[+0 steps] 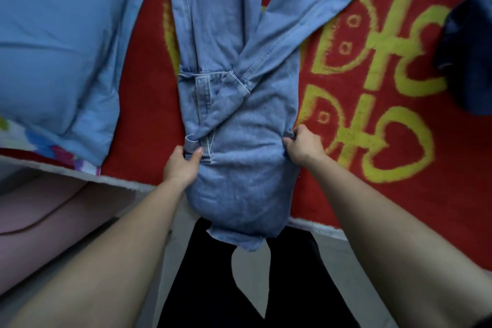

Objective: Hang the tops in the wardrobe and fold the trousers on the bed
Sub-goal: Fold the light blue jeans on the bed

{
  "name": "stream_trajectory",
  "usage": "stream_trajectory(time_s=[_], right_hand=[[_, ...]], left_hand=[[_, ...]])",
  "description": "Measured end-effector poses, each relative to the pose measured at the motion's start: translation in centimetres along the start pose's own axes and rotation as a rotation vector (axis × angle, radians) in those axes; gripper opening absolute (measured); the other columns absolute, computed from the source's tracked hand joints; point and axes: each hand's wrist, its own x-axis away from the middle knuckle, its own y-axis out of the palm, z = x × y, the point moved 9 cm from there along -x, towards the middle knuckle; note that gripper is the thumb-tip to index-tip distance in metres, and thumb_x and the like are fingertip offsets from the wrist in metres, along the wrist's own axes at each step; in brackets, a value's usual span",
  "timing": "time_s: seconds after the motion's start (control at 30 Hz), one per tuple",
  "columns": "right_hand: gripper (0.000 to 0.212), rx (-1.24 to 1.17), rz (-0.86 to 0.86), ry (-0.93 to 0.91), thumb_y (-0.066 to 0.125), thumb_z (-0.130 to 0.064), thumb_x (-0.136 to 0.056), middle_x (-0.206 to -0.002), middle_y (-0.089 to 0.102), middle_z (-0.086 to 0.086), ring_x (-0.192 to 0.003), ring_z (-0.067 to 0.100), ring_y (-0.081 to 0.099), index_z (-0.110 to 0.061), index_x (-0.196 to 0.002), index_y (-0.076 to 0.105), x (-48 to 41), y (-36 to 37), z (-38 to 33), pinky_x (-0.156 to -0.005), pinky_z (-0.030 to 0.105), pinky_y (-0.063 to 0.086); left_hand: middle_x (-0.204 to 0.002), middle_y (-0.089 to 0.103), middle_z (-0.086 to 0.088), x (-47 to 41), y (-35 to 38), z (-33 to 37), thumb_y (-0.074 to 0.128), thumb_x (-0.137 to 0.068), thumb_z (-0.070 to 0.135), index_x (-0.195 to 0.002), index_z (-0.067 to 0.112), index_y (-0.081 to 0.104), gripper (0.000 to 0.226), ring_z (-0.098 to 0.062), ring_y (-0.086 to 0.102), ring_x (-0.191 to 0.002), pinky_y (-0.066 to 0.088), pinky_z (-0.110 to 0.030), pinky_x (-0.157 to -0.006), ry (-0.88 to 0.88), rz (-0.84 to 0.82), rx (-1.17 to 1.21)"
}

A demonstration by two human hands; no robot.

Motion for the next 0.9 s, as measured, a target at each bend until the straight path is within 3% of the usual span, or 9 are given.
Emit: stream_trajectory(time_s=[0.1,0.23,0.3,0.43,0.5,0.6,0.7,0.8,0.9], right_hand=[[0.054,-0.038,0.083,0.026,0.060,-0.026,-0.087,-0.137,0.049,0.019,-0.126,0.040,0.050,-0.007,-0.134,0.043,0.1,-2.9,-2.2,-0.098,0.042,0.044],[0.047,-0.344,0.465,-0.147,0.055,-0.028,-0.091,-0.135,0.049,0.015,-0.124,0.035,0.050,-0.012,-0.134,0.047,-0.3,-11.0,-7.8,-0.102,0.039,0.038],[0.045,-0.430,0.465,-0.139,0.054,-0.039,-0.094,-0.133,0.056,0.012,-0.124,0.031,0.052,-0.013,-0.131,0.053,-1.7,-13.0,-9.9,-0.100,0.034,0.039],[0.076,-0.628,0.264,0.001,0.061,-0.066,-0.079,-0.126,0.065,0.011,-0.117,0.032,0.061,-0.008,-0.129,0.059,-6.3,-12.3,-11.6,-0.100,0.040,0.050],[0.064,-0.709,0.357,0.001,0.064,-0.057,-0.073,-0.117,0.070,0.007,-0.109,0.030,0.066,-0.012,-0.119,0.065,-7.9,-12.9,-11.2,-0.096,0.042,0.054],[0.021,-0.646,0.603,0.029,0.055,-0.033,-0.095,-0.120,0.065,0.007,-0.114,0.025,0.059,-0.016,-0.107,0.053,-7.0,-15.3,-9.6,-0.092,0.026,0.039],[0.030,-0.784,0.738,0.177,0.050,-0.034,-0.097,-0.122,0.064,0.006,-0.114,0.025,0.058,-0.014,-0.120,0.054,-7.0,-15.7,-5.5,-0.093,0.028,0.038],[0.031,-0.986,0.588,0.147,0.059,-0.042,-0.078,-0.094,0.067,-0.003,-0.088,0.018,0.063,-0.019,-0.098,0.064,-7.6,-15.0,-5.2,-0.084,0.036,0.054],[0.034,-1.152,0.443,0.043,0.069,-0.047,-0.080,-0.094,0.072,-0.008,-0.091,0.014,0.070,-0.021,-0.103,0.071,-8.4,-15.5,-6.4,-0.077,0.035,0.056]], left_hand=[[-0.124,0.055,-0.018,-0.1,-2.6,3.2,0.063,-0.086,0.027,-0.111,0.016,0.056,0.028,-0.038,0.053,-0.116,0.042,-0.038,-0.097,-0.033,0.130,-0.071],[-0.128,0.048,-0.018,-0.6,-6.7,13.6,0.056,-0.086,0.014,-0.119,0.011,0.055,0.033,-0.035,0.046,-0.122,0.034,-0.038,-0.102,0.338,0.373,-0.083],[-0.132,0.047,-0.018,-2.6,-7.7,17.1,0.055,-0.089,0.022,-0.125,0.010,0.051,0.038,-0.034,0.045,-0.125,0.033,-0.037,-0.103,0.345,0.418,-0.034],[-0.140,0.051,-0.019,-9.4,-7.3,19.6,0.058,-0.089,0.053,-0.136,0.003,0.045,0.071,-0.035,0.048,-0.130,0.039,-0.037,-0.105,0.094,0.314,0.038],[-0.133,0.058,-0.017,-11.4,-7.2,21.1,0.059,-0.091,0.049,-0.127,0.005,0.055,0.058,-0.036,0.054,-0.122,0.045,-0.038,-0.099,0.179,0.292,-0.059],[-0.127,0.061,-0.013,-12.8,-8.5,21.1,0.061,-0.092,0.040,-0.120,0.009,0.056,0.041,-0.035,0.056,-0.118,0.045,-0.038,-0.094,0.237,0.391,-0.080],[-0.136,0.051,-0.009,-12.0,-9.1,20.6,0.066,-0.087,0.039,-0.126,0.015,0.050,0.048,-0.032,0.047,-0.128,0.041,-0.042,-0.100,0.150,0.545,-0.052],[-0.140,0.045,-0.015,-8.1,-6.4,26.7,0.058,-0.087,0.037,-0.131,0.014,0.050,0.051,-0.035,0.041,-0.132,0.031,-0.044,-0.108,0.705,0.663,-0.301],[-0.156,0.030,-0.017,-5.0,2.1,31.7,0.046,-0.096,0.042,-0.145,0.013,0.041,0.057,-0.033,0.023,-0.147,0.017,-0.052,-0.118,1.273,0.252,-0.677]])
